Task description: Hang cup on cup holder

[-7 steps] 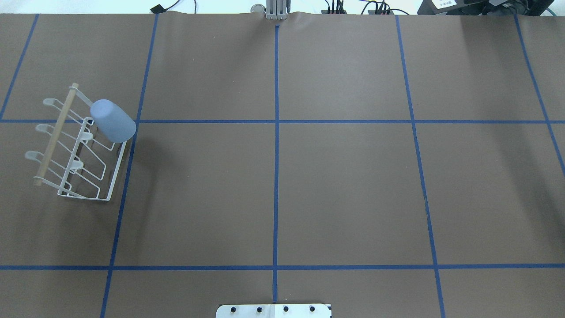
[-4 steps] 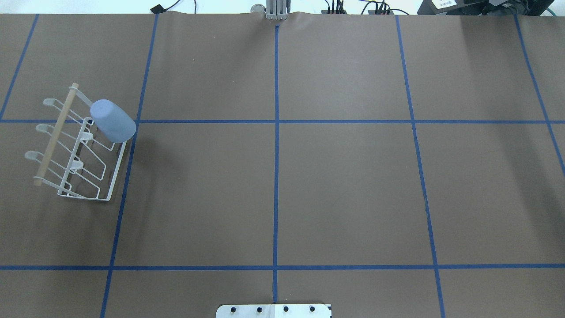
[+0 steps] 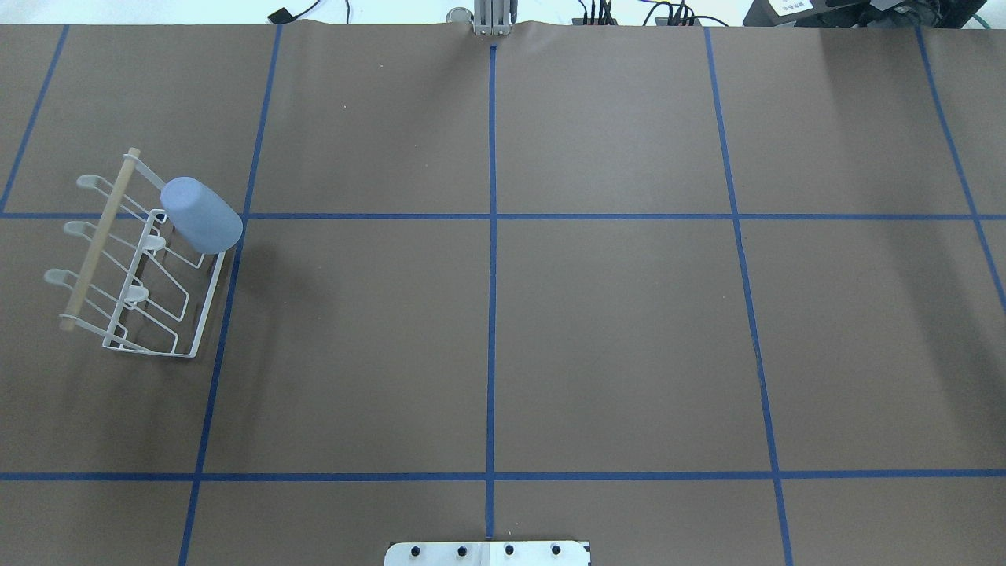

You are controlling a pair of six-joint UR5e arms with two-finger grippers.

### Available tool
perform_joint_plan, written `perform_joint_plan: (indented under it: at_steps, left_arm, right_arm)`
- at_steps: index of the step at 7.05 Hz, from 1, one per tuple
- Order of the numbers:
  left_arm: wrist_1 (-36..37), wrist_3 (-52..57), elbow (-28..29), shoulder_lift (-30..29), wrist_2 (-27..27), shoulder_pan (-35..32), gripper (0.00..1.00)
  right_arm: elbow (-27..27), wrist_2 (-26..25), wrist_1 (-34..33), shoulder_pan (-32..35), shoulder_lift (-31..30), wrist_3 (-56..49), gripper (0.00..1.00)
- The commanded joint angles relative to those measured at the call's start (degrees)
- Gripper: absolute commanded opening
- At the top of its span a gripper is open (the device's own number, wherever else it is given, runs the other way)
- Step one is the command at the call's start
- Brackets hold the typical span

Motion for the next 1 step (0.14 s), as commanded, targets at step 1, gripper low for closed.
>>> perform_joint_plan:
  at_steps: [1]
  left_arm:
    - [0.1, 0.0, 0.1, -0.2, 0.1, 0.0, 0.98]
  right_arm:
    - [0.1, 0.0, 0.0, 0.1, 0.1, 0.0, 1.00]
